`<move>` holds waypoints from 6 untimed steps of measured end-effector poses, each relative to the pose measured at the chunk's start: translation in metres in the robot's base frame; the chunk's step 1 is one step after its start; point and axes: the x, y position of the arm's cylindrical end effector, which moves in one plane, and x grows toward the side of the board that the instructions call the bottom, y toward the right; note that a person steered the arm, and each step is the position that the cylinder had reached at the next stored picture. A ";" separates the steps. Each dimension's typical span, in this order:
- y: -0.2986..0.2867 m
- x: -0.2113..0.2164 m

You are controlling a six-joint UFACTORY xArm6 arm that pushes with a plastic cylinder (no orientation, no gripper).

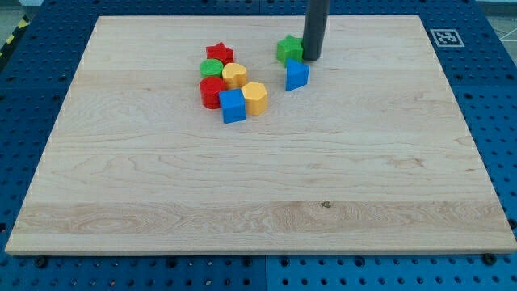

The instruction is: Push green star closer to yellow heart

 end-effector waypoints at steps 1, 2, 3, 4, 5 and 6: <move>-0.023 0.000; -0.031 -0.001; -0.031 -0.039; -0.043 -0.054; -0.045 -0.044; -0.045 -0.022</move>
